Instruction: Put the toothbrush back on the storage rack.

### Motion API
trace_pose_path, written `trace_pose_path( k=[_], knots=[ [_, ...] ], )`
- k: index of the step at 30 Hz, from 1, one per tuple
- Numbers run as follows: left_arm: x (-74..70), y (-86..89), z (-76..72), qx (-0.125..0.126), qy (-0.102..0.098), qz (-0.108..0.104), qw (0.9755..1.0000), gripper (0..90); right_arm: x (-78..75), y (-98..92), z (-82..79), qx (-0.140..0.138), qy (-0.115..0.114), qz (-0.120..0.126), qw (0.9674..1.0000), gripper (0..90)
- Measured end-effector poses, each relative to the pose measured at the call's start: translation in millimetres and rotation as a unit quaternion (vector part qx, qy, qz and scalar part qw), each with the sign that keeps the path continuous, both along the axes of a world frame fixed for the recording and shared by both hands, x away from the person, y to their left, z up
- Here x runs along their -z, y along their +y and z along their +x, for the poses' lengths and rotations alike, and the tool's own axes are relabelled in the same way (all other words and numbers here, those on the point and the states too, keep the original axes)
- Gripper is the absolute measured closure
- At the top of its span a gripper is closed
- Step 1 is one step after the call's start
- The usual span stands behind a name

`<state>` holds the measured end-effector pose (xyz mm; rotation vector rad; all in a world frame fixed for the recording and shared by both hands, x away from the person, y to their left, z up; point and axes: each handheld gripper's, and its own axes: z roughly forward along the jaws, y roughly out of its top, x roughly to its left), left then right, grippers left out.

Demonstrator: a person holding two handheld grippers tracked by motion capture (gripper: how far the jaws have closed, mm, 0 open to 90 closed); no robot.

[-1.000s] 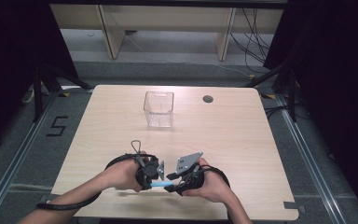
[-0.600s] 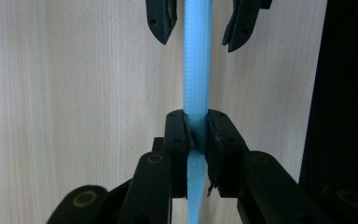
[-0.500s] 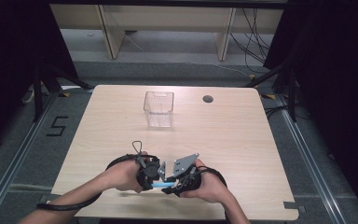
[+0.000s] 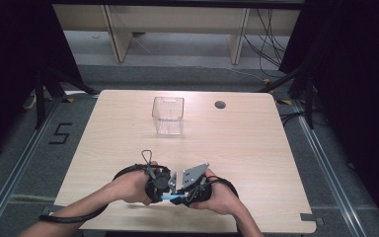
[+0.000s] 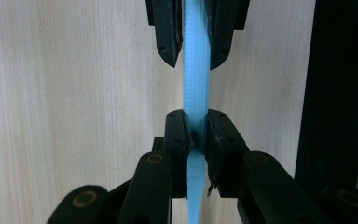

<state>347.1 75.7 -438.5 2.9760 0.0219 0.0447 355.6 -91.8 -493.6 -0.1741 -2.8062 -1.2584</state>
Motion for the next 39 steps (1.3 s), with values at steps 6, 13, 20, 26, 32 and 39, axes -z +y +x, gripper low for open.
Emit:
trace_pose_path(
  k=[6, 13, 20, 26, 32, 39],
  knots=[
    [0.0, -0.7, -0.5, 0.003, 0.002, -0.002, 1.0000, 78.2, 0.3, 0.2, -1.5, -0.010, 0.004, -0.001, 0.9999, 78.1],
    [-1.7, 0.8, 1.3, -0.001, -0.001, -0.010, 0.9999, 76.7, -1.0, -1.5, -1.7, -0.007, -0.003, 0.002, 1.0000, 78.6],
    [-7.8, 9.6, 2.9, -0.019, -0.012, -0.055, 0.9982, 66.6, -1.6, -8.5, -0.2, 0.018, -0.011, -0.007, 0.9998, 78.7],
    [-11.9, 28.3, 1.6, -0.057, -0.017, -0.108, 0.9924, 60.0, -2.2, -19.7, -0.5, 0.061, 0.003, -0.006, 0.9981, 78.6],
    [-5.6, 53.1, -1.9, -0.143, -0.009, -0.212, 0.9668, 52.5, -3.9, -34.1, 4.9, 0.101, -0.028, 0.018, 0.9944, 78.7],
    [17.5, 71.9, 2.9, -0.212, 0.004, -0.255, 0.9434, 42.9, -7.2, -42.5, 7.0, 0.138, -0.046, 0.044, 0.9884, 78.7]
  ],
)
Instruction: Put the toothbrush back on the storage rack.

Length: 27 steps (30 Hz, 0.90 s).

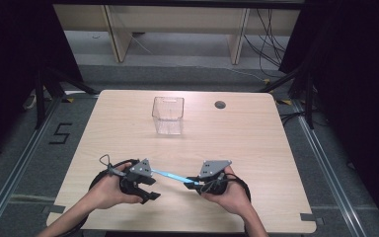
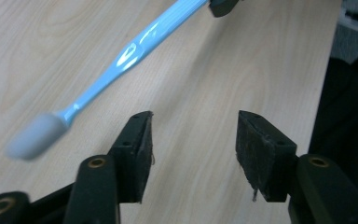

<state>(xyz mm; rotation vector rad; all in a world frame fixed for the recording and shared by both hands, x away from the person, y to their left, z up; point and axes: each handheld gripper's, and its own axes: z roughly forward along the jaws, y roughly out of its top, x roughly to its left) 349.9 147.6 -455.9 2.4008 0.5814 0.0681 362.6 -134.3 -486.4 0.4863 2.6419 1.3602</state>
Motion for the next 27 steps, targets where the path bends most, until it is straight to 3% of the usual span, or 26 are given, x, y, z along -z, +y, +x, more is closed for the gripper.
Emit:
trace_pose_path(
  k=[1, 3, 6, 9, 10, 11, 15, 19, 25, 27],
  knots=[
    [3.8, 1.5, 1.3, -0.010, -0.002, -0.005, 0.9999, 40.7, -0.1, 0.1, -0.1, 0.005, -0.002, 0.004, 1.0000, 78.7],
    [11.8, 3.0, 3.2, -0.042, 0.001, -0.035, 0.9985, 36.4, -1.9, -0.9, 0.1, 0.011, -0.006, 0.007, 0.9999, 78.7],
    [19.5, 5.6, 7.1, -0.086, 0.007, -0.080, 0.9931, 32.4, -3.0, -1.2, 0.0, 0.019, -0.011, 0.014, 0.9997, 78.7],
    [23.4, 8.2, 10.9, -0.113, 0.006, -0.107, 0.9878, 30.8, -3.0, -1.0, 0.4, 0.025, -0.017, 0.022, 0.9993, 78.7],
    [23.4, 8.2, 10.9, -0.113, 0.006, -0.107, 0.9878, 30.9, -3.0, -1.0, 0.4, 0.025, -0.017, 0.022, 0.9993, 78.7],
    [23.2, 9.3, 12.6, -0.125, 0.004, -0.119, 0.9849, 31.0, -4.3, -1.8, 0.3, 0.030, -0.018, 0.024, 0.9991, 78.7],
    [21.5, 8.3, 15.1, -0.132, 0.002, -0.140, 0.9812, 31.1, -5.5, -1.4, 0.9, 0.034, -0.025, 0.037, 0.9984, 78.7],
    [19.5, 7.9, 17.6, -0.135, 0.003, -0.144, 0.9803, 30.9, -8.4, -1.2, 1.2, 0.038, -0.032, 0.043, 0.9979, 78.7],
    [16.8, 8.5, 21.5, -0.143, 0.003, -0.163, 0.9761, 30.8, -10.8, 0.2, 0.8, 0.040, -0.051, 0.056, 0.9963, 78.7],
    [15.1, 8.6, 22.4, -0.148, -0.002, -0.166, 0.9749, 30.9, -11.2, 1.0, -0.5, 0.043, -0.047, 0.060, 0.9961, 78.7]
  ],
)
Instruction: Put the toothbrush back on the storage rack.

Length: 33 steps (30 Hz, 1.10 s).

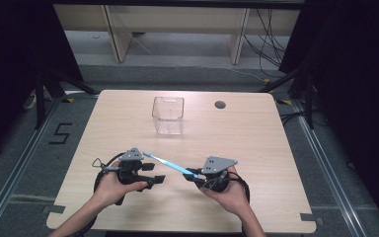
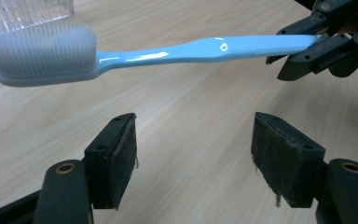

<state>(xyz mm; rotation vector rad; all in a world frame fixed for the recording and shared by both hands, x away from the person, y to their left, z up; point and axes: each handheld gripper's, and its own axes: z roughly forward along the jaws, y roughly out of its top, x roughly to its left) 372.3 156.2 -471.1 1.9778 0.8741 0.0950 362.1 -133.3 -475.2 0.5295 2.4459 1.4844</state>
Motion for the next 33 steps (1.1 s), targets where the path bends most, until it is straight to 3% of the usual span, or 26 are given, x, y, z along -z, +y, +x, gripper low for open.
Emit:
trace_pose_path(
  k=[8, 9, 11, 16, 22, 28, 31, 33],
  knots=[
    [-8.2, -0.4, 4.1, -0.008, -0.019, -0.023, 0.9995, 31.3, -4.6, -0.9, 0.5, 0.010, -0.010, 0.011, 0.9998, 78.7],
    [-8.6, -0.6, 4.6, -0.004, -0.019, -0.027, 0.9995, 31.4, -4.7, -0.7, 2.0, 0.015, -0.026, 0.015, 0.9994, 78.7],
    [-10.6, -1.8, 4.5, -0.008, -0.026, -0.029, 0.9992, 31.7, -5.7, -1.1, 1.5, 0.015, -0.014, 0.016, 0.9997, 78.7],
    [-14.0, -2.9, 6.1, -0.009, -0.034, -0.044, 0.9984, 32.4, -5.2, -0.9, 1.4, 0.020, -0.016, 0.020, 0.9995, 78.7],
    [-14.8, -5.2, 7.8, -0.021, -0.025, -0.070, 0.9970, 33.4, -5.3, 0.3, 0.2, 0.031, -0.011, 0.030, 0.9990, 78.7],
    [-15.7, -9.5, 11.2, -0.030, -0.021, -0.102, 0.9941, 35.6, -6.2, 1.9, 2.0, 0.028, -0.027, 0.040, 0.9985, 78.7],
    [-17.2, -11.3, 12.9, -0.034, -0.018, -0.116, 0.9926, 37.5, -6.9, 2.4, 0.2, 0.032, -0.009, 0.039, 0.9987, 78.7],
    [-17.6, -11.9, 13.5, -0.034, -0.018, -0.120, 0.9921, 39.0, -6.5, 2.7, 1.3, 0.033, -0.023, 0.043, 0.9983, 78.7]
  ],
)
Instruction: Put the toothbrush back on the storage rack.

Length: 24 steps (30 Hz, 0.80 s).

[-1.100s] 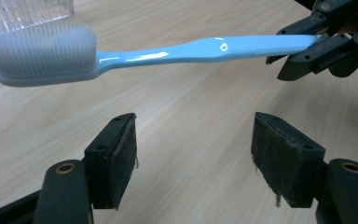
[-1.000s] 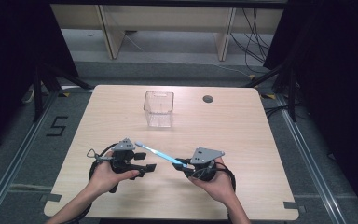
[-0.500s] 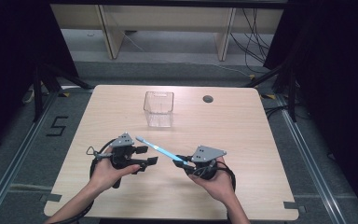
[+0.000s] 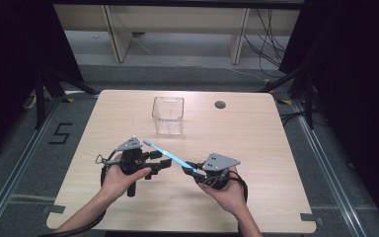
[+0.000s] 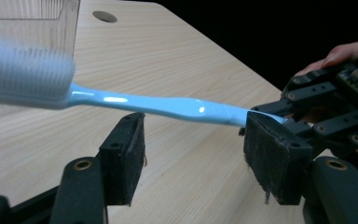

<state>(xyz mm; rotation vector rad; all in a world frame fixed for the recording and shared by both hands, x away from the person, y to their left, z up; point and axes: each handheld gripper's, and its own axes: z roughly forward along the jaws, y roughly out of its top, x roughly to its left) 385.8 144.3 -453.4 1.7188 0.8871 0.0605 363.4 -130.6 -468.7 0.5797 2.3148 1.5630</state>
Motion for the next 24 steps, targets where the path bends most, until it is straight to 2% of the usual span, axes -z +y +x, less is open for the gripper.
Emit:
trace_pose_path(
  k=[1, 3, 9, 11, 12, 13, 14, 16, 17, 22, 23, 24],
  knots=[
    [-0.5, -1.3, 0.7, -0.001, 0.002, -0.009, 1.0000, 39.8, -0.1, -0.2, 0.7, 0.004, -0.013, 0.000, 0.9999, 78.7],
    [-0.6, -2.5, 1.1, -0.003, 0.002, -0.015, 0.9999, 41.4, 0.0, 0.6, 0.1, 0.002, -0.004, 0.003, 1.0000, 78.7],
    [-1.2, -3.5, 1.9, -0.002, 0.000, -0.025, 0.9997, 46.8, -0.3, 1.0, 0.0, 0.007, -0.003, 0.006, 1.0000, 78.7],
    [-1.2, -3.4, 2.1, -0.002, -0.001, -0.026, 0.9997, 48.6, -0.3, 1.6, -0.7, 0.007, 0.007, 0.007, 0.9999, 78.6],
    [-1.1, -3.4, 2.5, -0.002, -0.001, -0.028, 0.9996, 49.4, -0.4, 1.6, 0.1, 0.008, -0.005, 0.006, 0.9999, 78.7],
    [-1.1, -3.5, 2.8, -0.003, 0.000, -0.030, 0.9995, 49.9, -0.5, 2.0, -1.6, 0.013, 0.005, 0.008, 0.9999, 78.7],
    [-1.1, -3.5, 2.8, -0.003, 0.000, -0.030, 0.9995, 50.6, -0.1, 2.4, -0.2, 0.011, -0.007, 0.012, 0.9998, 78.6],
    [-1.0, -4.0, 3.6, -0.005, 0.001, -0.038, 0.9992, 51.2, -0.5, 2.7, -1.8, 0.015, 0.002, 0.010, 0.9998, 78.6],
    [-1.2, -4.1, 3.7, -0.005, 0.003, -0.041, 0.9992, 51.3, -0.8, 2.3, -0.5, 0.013, -0.007, 0.007, 0.9999, 78.6],
    [-1.4, -5.4, 5.1, -0.007, 0.011, -0.055, 0.9984, 52.0, -0.8, 2.9, 0.1, 0.011, -0.010, 0.008, 0.9999, 78.6],
    [-1.2, -6.0, 4.9, -0.008, 0.016, -0.059, 0.9981, 52.1, -1.1, 3.0, -0.8, 0.012, -0.003, 0.005, 0.9999, 78.6],
    [-1.1, -6.3, 4.7, -0.008, 0.017, -0.062, 0.9979, 53.1, -0.6, 3.3, -0.2, 0.011, -0.007, 0.007, 0.9999, 78.6]
  ],
)
